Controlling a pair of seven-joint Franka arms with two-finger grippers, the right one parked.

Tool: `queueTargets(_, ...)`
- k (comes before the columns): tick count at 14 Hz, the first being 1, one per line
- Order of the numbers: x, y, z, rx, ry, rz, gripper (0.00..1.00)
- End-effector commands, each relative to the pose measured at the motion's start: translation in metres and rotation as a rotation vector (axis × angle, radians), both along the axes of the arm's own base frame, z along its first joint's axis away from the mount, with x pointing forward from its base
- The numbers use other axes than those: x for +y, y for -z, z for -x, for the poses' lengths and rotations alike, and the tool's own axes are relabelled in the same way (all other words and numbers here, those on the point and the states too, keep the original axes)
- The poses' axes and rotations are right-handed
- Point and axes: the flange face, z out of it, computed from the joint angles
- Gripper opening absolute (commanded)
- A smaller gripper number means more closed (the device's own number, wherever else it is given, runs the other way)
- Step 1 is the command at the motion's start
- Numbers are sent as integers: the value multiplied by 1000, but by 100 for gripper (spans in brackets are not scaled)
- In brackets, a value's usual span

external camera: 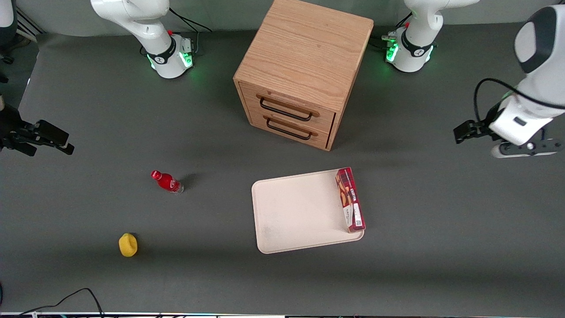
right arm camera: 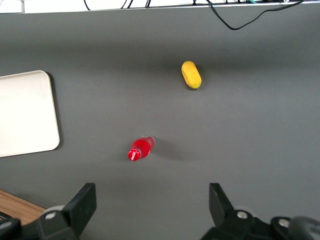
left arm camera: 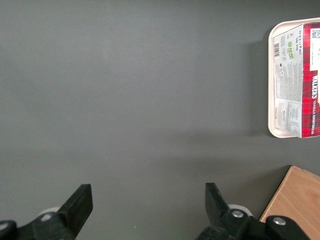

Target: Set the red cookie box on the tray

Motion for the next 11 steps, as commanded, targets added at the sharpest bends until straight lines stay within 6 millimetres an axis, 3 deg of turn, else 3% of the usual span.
queueTargets(1,-27,5,-27,1,-23,-40,100)
queueTargets(6,-3,-15,-18,14,-40,-37,100)
queueTargets(8,27,-24,-14,17,11,-10,100)
queueTargets(11,30,-26,-15,21,7,10,100)
